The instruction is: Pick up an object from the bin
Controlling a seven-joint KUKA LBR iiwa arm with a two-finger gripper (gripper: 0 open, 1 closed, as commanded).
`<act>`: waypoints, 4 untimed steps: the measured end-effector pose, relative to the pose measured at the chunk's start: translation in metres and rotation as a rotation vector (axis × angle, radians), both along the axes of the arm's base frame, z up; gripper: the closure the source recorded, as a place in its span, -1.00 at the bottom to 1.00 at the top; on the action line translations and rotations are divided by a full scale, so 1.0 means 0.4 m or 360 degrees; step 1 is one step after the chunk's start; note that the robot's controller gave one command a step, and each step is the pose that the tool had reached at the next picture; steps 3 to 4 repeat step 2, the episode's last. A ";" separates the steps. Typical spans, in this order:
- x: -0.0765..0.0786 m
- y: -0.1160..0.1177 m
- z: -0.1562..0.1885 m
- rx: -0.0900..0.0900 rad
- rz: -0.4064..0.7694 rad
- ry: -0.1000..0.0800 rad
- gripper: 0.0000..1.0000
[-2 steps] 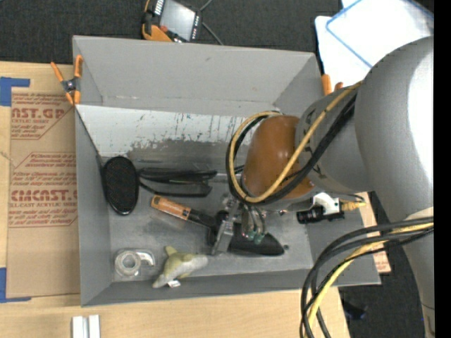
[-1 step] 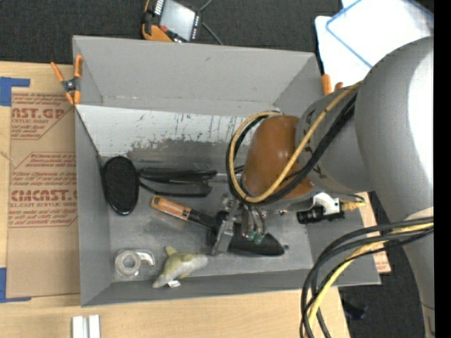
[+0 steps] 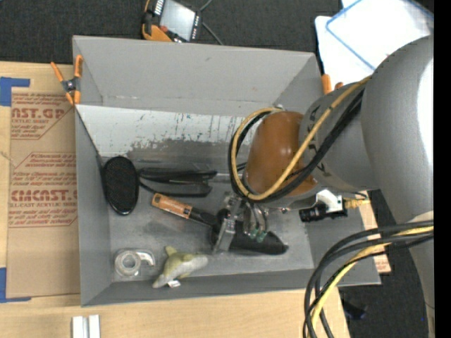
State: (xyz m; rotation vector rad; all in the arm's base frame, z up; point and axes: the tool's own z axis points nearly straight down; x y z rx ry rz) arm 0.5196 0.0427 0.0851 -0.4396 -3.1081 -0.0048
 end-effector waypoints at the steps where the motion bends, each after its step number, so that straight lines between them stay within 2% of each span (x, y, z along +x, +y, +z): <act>1: 0.000 0.001 0.033 0.0001 0.0000 0.0000 1.00; 2: -0.001 0.001 0.067 0.0002 0.0001 0.0001 1.00; 4: -0.001 0.001 0.067 0.0002 0.0001 0.0001 1.00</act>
Offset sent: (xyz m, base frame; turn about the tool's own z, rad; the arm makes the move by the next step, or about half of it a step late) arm 0.0001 0.0004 0.0417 -0.0001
